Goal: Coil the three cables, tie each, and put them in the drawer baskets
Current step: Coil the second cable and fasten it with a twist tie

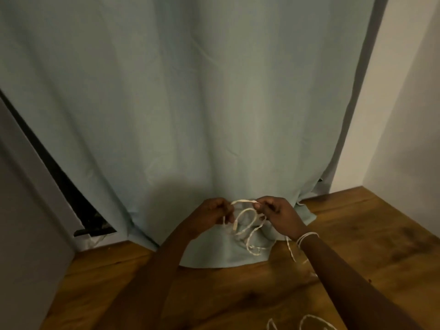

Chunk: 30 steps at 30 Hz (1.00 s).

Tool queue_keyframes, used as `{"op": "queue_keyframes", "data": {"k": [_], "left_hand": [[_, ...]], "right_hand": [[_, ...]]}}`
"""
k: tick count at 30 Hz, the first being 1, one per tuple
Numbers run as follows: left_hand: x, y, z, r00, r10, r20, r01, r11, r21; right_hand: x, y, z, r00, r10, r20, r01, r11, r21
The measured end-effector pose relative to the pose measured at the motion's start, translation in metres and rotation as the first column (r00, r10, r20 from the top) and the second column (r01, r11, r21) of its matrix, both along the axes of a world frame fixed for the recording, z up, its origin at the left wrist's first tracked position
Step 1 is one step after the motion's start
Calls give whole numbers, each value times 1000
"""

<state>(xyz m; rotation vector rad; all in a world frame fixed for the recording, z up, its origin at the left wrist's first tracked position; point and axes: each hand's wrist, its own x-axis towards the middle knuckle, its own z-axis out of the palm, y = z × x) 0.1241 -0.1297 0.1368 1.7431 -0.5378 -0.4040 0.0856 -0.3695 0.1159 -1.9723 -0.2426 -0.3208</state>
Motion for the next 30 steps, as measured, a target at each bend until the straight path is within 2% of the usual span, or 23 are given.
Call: {"op": "queue_keyframes", "data": {"k": [2, 5, 8, 11, 14, 16, 18, 21, 24, 26, 27, 28, 30], "left_hand": [[0, -9, 3, 998, 16, -58, -21, 996, -89], [-2, -19, 3, 997, 62, -46, -66, 994, -89], [-6, -20, 0, 999, 41, 5, -41, 999, 15], [-6, -20, -9, 998, -25, 58, 21, 997, 71], [-7, -21, -18, 975, -85, 205, 41, 976, 213], [-8, -23, -20, 931, -50, 363, -60, 957, 284], [-8, -26, -20, 882, 27, 471, -184, 939, 290], [-5, -24, -24, 822, 123, 556, -332, 897, 293], [2, -17, -36, 745, 207, 635, -442, 866, 236], [7, -10, -43, 750, 284, 597, -486, 849, 207], [6, -8, -43, 796, 317, 516, -466, 865, 187], [5, -7, -40, 863, 321, 390, -406, 900, 159], [-4, -6, -34, 963, 229, 144, -235, 972, 20]], "right_hand": [[-2, -2, 5, 1000, -25, 8, 25, 999, 22], [-6, -4, 10, 998, -29, -47, 34, 992, 122], [-12, -4, 12, 988, -20, -155, 57, 970, 237], [-14, -4, 12, 980, -76, -181, 117, 967, 226], [-14, -4, 13, 969, -133, -207, 176, 963, 206], [-14, -4, 16, 969, -145, -199, 179, 970, 165], [-15, -4, 19, 973, -156, -169, 172, 982, 83], [-16, -4, 24, 978, -156, -141, 159, 987, 9], [-18, -7, 32, 977, -138, -161, 146, 988, 44], [-17, -11, 37, 976, -140, -169, 159, 981, 107], [-18, -13, 40, 974, -141, -176, 165, 978, 131], [-16, -15, 41, 973, -149, -178, 176, 973, 149], [-11, -19, 41, 963, -207, -175, 240, 951, 196]]}}
